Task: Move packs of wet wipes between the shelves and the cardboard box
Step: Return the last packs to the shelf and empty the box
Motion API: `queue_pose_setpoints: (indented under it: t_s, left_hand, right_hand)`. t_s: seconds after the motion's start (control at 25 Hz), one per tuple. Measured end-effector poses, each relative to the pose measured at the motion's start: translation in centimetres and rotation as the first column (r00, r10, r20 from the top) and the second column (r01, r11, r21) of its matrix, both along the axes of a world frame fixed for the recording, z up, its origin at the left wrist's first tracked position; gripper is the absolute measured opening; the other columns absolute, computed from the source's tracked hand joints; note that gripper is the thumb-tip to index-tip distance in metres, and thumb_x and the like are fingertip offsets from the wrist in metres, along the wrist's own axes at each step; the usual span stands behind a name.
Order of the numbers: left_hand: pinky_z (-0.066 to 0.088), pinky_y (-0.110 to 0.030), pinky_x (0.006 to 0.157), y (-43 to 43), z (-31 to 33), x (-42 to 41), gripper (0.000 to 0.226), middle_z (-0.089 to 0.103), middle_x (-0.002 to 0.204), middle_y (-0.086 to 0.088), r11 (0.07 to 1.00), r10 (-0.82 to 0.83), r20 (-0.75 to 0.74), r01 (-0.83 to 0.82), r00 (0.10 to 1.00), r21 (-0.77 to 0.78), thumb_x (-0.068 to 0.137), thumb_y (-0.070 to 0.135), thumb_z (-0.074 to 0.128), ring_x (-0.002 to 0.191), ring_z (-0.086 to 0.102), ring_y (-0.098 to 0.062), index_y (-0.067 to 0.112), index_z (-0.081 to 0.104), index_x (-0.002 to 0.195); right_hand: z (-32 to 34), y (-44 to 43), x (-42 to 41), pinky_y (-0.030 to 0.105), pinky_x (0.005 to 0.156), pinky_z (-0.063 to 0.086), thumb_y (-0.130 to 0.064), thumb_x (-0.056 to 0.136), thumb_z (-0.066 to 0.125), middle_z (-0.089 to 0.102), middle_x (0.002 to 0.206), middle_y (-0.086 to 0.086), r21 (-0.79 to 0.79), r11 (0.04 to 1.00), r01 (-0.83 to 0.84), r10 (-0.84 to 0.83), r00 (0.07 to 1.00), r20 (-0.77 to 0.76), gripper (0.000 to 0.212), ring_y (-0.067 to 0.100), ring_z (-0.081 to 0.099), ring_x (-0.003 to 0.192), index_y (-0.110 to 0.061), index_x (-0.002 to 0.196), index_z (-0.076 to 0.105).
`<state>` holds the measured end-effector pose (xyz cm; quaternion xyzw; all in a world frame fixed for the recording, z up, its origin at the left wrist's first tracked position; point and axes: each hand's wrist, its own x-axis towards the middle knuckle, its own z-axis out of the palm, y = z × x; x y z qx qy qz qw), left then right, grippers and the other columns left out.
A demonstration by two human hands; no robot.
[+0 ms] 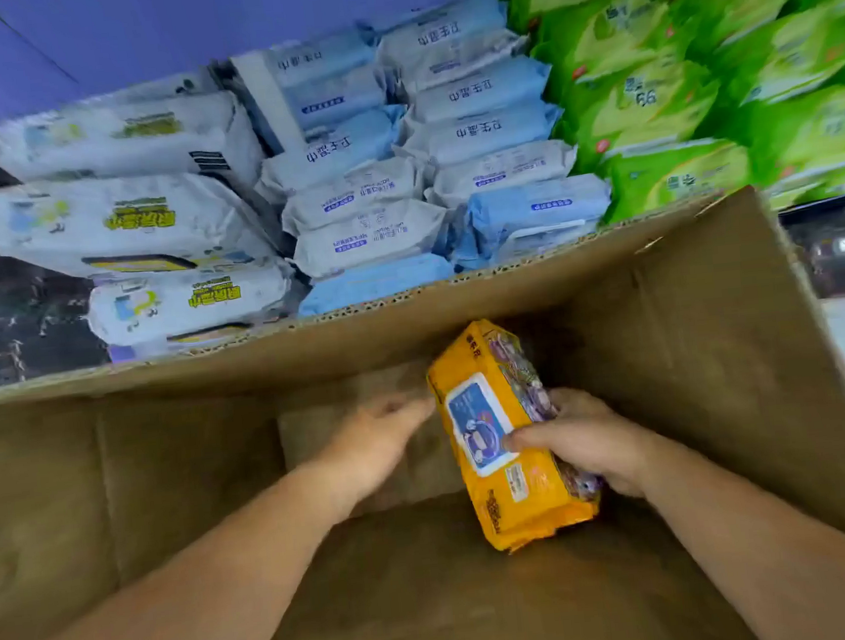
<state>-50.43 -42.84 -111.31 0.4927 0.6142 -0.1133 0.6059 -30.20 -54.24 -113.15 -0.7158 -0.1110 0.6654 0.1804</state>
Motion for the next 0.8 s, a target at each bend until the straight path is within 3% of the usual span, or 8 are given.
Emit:
queue_pose_setpoints:
  t_s: [0.08, 0.16, 0.24, 0.32, 0.44, 0.6, 0.72, 0.8]
  left_hand:
    - [0.044, -0.037, 0.103, 0.9, 6.4, 0.9, 0.082, 0.058, 0.136, 0.004, 0.999, 0.034, 0.029, -0.033, 0.999, -0.014, 0.081, 0.064, 0.069, 0.123, 0.057, -0.021, 0.025, 0.044, 0.147]
    - [0.045, -0.038, 0.106, 1.8, 13.6, 1.2, 0.107, 0.056, 0.143, 0.006, 0.997, 0.061, 0.111, -0.056, 0.992, -0.048, 0.066, 0.074, 0.074, 0.123, 0.058, -0.015, 0.027, 0.035, 0.154]
    - [0.053, -0.029, 0.094, 3.6, 21.5, 1.1, 0.097, 0.07, 0.126, 0.01, 0.997, 0.039, 0.196, -0.027, 0.98, -0.066, 0.056, 0.071, 0.084, 0.108, 0.069, -0.008, 0.027, 0.056, 0.137]
    - [0.056, -0.023, 0.077, 5.0, 30.4, 0.5, 0.074, 0.077, 0.109, 0.011, 0.995, -0.072, 0.281, 0.09, 0.957, -0.05, 0.058, 0.061, 0.086, 0.094, 0.075, -0.007, 0.029, 0.066, 0.122]
    - [0.061, -0.033, 0.085, 5.9, 42.8, 0.3, 0.058, 0.079, 0.105, 0.006, 0.956, -0.282, 0.391, 0.292, 0.876, 0.036, 0.063, 0.048, 0.091, 0.094, 0.076, -0.017, 0.026, 0.07, 0.112]
    - [0.061, -0.035, 0.086, 5.2, 57.8, 1.4, 0.086, 0.077, 0.116, 0.004, 0.85, -0.511, 0.459, 0.508, 0.726, 0.143, 0.046, 0.061, 0.094, 0.103, 0.075, -0.022, 0.028, 0.066, 0.12]
    - [0.063, -0.04, 0.08, 2.6, 65.3, 2.9, 0.052, 0.078, 0.111, -0.004, 0.859, -0.501, 0.543, 0.464, 0.674, 0.216, 0.071, 0.04, 0.086, 0.097, 0.076, -0.029, 0.021, 0.069, 0.116]
    - [0.065, -0.039, 0.074, 0.3, 68.4, 4.1, 0.046, 0.079, 0.106, -0.007, 0.897, -0.437, 0.588, 0.376, 0.681, 0.231, 0.072, 0.034, 0.086, 0.09, 0.077, -0.029, 0.018, 0.071, 0.113]
  right_hand:
    - [8.1, -0.1, -0.2, 0.034, 0.073, 0.062, -0.008, 0.08, 0.081, 0.08, 0.096, 0.005, 0.067, 0.998, 0.008, -0.001, 0.994, -0.109, 0.027, 0.022, 0.077, 0.086, -0.018, 0.103, 0.072]
    - [16.2, -0.3, -0.4, 0.041, 0.073, 0.063, -0.01, 0.077, 0.083, 0.079, 0.099, 0.009, 0.128, 0.992, -0.014, 0.034, 0.987, -0.16, 0.031, 0.029, 0.077, 0.09, -0.014, 0.106, 0.072]
    - [24.5, -0.4, -0.2, 0.059, 0.084, 0.058, -0.012, 0.07, 0.086, 0.078, 0.105, 0.011, 0.19, 0.979, -0.072, 0.1, 0.985, -0.142, 0.045, 0.039, 0.073, 0.099, -0.013, 0.112, 0.07]
    - [34.0, 0.0, 0.1, 0.06, 0.09, 0.056, -0.014, 0.066, 0.086, 0.077, 0.11, 0.011, 0.246, 0.965, -0.093, 0.125, 0.985, -0.119, 0.053, 0.039, 0.072, 0.103, -0.013, 0.117, 0.068]
    - [47.1, -0.4, 0.6, 0.057, 0.094, 0.056, -0.02, 0.068, 0.083, 0.075, 0.115, 0.009, 0.316, 0.935, -0.163, 0.193, 0.979, -0.065, 0.055, 0.036, 0.072, 0.105, -0.015, 0.12, 0.067]
    - [62.8, -3.4, 0.9, 0.043, 0.081, 0.062, -0.014, 0.073, 0.081, 0.077, 0.111, 0.004, 0.35, 0.919, -0.18, 0.176, 0.983, 0.043, 0.051, 0.029, 0.075, 0.099, -0.019, 0.121, 0.063]
    - [71.3, -7.3, 1.4, 0.043, 0.08, 0.062, -0.023, 0.072, 0.079, 0.076, 0.114, 0.003, 0.422, 0.903, -0.076, 0.029, 0.993, 0.118, 0.056, 0.029, 0.074, 0.101, -0.026, 0.125, 0.06]
    - [74.5, -10.7, 2.5, 0.048, 0.089, 0.059, -0.035, 0.071, 0.077, 0.074, 0.119, 0.007, 0.532, 0.835, 0.139, -0.232, 0.966, 0.111, 0.058, 0.031, 0.073, 0.105, -0.027, 0.127, 0.062]
